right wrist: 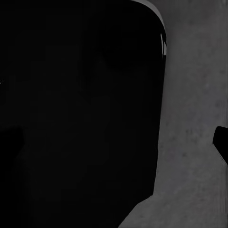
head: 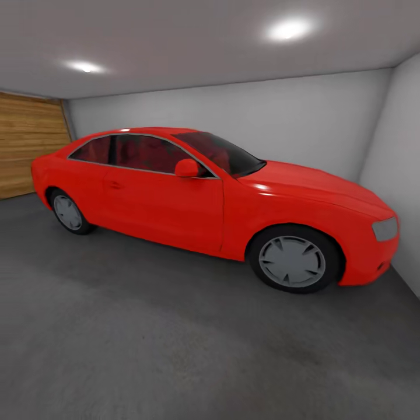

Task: Move the two storage containers from the living room to the garage. In the garage, place one container on the floor and stack the other container on top of it (either order is fine).

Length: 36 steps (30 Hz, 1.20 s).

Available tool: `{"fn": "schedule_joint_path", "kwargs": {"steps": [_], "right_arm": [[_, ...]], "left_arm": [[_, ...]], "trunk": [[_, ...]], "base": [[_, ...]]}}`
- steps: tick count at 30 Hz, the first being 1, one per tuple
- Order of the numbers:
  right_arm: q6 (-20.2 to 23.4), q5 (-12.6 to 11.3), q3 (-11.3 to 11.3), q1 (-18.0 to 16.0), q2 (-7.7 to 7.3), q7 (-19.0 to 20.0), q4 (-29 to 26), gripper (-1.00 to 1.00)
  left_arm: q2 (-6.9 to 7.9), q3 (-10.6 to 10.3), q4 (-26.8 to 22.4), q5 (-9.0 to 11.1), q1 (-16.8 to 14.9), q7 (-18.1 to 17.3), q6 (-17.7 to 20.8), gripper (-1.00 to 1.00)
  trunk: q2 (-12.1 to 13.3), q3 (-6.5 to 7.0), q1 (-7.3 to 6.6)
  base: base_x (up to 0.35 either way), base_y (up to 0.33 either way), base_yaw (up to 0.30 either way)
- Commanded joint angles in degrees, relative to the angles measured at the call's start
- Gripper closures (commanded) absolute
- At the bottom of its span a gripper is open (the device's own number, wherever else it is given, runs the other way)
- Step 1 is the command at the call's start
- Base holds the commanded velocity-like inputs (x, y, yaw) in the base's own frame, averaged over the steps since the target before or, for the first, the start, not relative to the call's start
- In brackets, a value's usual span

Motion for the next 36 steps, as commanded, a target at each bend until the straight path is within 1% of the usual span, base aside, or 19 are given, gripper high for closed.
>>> {"fn": "schedule_joint_path", "kwargs": {"steps": [1, 36], "right_arm": [[-0.2, 0.0, 0.0, 0.0, -0.01, 0.0, 0.0, -1.00], [-0.1, 0.0, -0.1, 0.0, 0.06, 0.2, 0.0, -1.00]], "left_arm": [[0.00, 0.0, 0.0, 0.1, 0.0, 0.0, -0.1, -1.00], [0.01, -0.1, -0.1, 0.2, 0.0, 0.0, -0.1, -1.00]], "trunk": [[0.0, -0.05, 0.00], [0.0, -0.05, 0.00]], "base": [[0.000, 0.000, 0.270], [0.000, 0.000, 0.274]]}}
